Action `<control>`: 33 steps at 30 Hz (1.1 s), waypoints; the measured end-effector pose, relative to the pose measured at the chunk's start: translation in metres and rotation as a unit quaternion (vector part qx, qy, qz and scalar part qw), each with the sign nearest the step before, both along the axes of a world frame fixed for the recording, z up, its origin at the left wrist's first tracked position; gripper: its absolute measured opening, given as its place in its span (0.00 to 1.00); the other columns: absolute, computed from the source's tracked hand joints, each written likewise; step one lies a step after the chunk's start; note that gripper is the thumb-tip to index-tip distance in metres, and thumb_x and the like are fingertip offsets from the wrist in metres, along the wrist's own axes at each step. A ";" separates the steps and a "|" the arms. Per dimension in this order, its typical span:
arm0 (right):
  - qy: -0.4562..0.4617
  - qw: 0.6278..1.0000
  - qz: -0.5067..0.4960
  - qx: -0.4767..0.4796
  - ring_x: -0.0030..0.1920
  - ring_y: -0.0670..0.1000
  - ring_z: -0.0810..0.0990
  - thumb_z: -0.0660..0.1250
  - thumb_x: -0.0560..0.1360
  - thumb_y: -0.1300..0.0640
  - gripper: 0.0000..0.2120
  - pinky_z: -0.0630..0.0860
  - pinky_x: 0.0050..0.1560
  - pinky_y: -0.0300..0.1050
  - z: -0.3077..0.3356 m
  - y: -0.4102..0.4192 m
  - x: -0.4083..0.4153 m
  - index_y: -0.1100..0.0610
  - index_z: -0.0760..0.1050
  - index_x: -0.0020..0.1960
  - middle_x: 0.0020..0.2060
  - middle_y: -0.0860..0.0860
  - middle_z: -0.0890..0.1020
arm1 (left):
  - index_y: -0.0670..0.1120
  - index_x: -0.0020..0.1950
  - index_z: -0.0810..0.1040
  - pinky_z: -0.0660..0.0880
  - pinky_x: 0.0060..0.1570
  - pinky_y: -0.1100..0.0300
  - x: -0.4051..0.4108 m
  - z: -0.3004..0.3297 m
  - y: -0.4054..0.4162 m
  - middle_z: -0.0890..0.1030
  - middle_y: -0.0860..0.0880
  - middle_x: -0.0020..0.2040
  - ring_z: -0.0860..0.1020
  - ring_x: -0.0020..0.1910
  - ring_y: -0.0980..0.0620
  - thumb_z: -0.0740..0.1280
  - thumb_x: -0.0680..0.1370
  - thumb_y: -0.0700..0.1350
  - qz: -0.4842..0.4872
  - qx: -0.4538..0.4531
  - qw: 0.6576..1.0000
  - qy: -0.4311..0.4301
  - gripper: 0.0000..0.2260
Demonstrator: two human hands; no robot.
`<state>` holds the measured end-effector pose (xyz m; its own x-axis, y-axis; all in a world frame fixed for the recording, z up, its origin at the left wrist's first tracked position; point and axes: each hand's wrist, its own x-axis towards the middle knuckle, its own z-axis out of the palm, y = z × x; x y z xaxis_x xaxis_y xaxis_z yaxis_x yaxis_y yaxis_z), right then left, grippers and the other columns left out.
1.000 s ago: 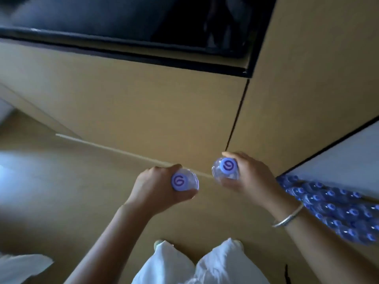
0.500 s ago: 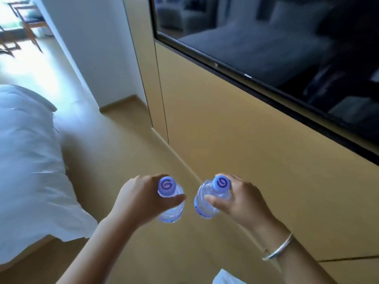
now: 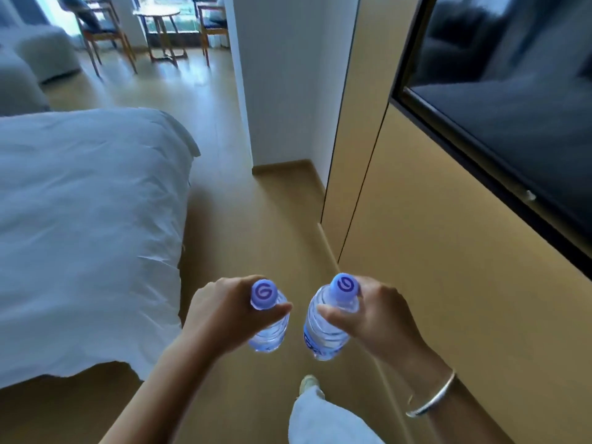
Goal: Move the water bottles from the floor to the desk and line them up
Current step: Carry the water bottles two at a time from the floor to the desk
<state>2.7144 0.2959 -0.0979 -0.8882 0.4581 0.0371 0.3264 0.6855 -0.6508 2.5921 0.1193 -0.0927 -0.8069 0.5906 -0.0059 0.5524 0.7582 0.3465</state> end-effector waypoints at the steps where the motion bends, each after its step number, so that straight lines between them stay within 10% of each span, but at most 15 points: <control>1: -0.003 1.000 0.011 0.006 0.32 0.42 0.73 0.68 0.63 0.38 0.13 0.66 0.32 0.33 0.001 0.012 -0.020 0.45 0.69 0.32 0.29 0.43 0.75 | 0.56 0.30 0.67 0.66 0.33 0.61 -0.016 0.001 0.010 0.72 0.53 0.28 0.70 0.32 0.52 0.65 0.66 0.69 0.007 -0.010 1.000 0.006 0.19; 9: 0.040 0.995 0.078 0.043 0.36 0.43 0.76 0.60 0.61 0.32 0.20 0.69 0.37 0.31 0.010 0.092 -0.174 0.45 0.76 0.41 0.34 0.42 0.78 | 0.54 0.46 0.79 0.76 0.42 0.56 -0.146 0.006 0.072 0.83 0.55 0.39 0.80 0.40 0.51 0.52 0.58 0.73 0.068 0.061 0.996 0.022 0.32; 33: 0.101 0.991 0.086 -0.003 0.33 0.44 0.73 0.62 0.64 0.36 0.10 0.66 0.33 0.34 0.000 0.115 -0.604 0.39 0.67 0.30 0.30 0.40 0.75 | 0.50 0.40 0.80 0.71 0.34 0.62 -0.574 0.013 0.090 0.79 0.55 0.32 0.76 0.32 0.54 0.53 0.61 0.70 0.043 0.103 0.994 -0.001 0.28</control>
<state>2.1104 0.4104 -0.0975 -0.9278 0.3020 0.2192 0.0686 0.7153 -0.6954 2.0186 0.2094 -0.0792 -0.8548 0.5081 0.1061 0.4873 0.7153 0.5009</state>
